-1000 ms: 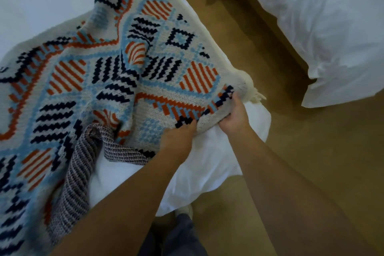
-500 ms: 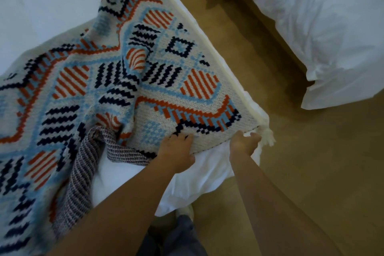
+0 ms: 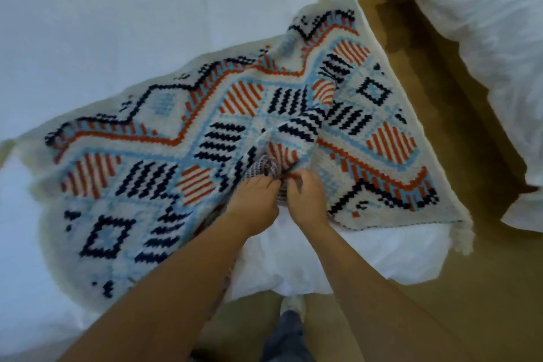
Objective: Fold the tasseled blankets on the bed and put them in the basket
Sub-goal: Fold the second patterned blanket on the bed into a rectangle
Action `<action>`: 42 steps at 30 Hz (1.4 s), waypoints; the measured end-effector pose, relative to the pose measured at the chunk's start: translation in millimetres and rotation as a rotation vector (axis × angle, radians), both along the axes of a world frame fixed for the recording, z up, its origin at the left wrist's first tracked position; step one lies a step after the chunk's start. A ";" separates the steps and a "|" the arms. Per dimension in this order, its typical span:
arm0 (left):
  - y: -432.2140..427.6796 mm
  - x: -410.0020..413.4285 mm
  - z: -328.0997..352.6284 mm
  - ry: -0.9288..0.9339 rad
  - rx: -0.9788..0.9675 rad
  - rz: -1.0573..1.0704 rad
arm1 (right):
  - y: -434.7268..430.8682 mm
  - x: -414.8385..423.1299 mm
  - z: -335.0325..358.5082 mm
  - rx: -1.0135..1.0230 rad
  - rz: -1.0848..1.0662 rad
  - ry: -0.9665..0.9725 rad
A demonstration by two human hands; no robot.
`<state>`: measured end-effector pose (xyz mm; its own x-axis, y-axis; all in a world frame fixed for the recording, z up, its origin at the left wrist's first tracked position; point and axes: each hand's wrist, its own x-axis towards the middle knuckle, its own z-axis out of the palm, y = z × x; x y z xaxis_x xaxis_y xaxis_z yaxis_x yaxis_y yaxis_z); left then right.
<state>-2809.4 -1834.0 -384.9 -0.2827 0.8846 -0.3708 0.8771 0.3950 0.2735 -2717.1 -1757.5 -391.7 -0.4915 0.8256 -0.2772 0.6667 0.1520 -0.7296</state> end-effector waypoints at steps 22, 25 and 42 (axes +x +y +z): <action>-324.6 -276.1 5.3 0.098 -0.268 0.538 | -345.8 -231.7 -26.2 -0.230 0.428 -0.231; -318.6 -303.5 -12.0 -0.108 -0.278 0.740 | -371.9 -260.8 -40.6 -0.067 0.596 -0.425; -280.5 -420.6 -42.0 -0.273 0.280 0.429 | -381.7 -368.7 -52.0 -0.073 0.286 -0.251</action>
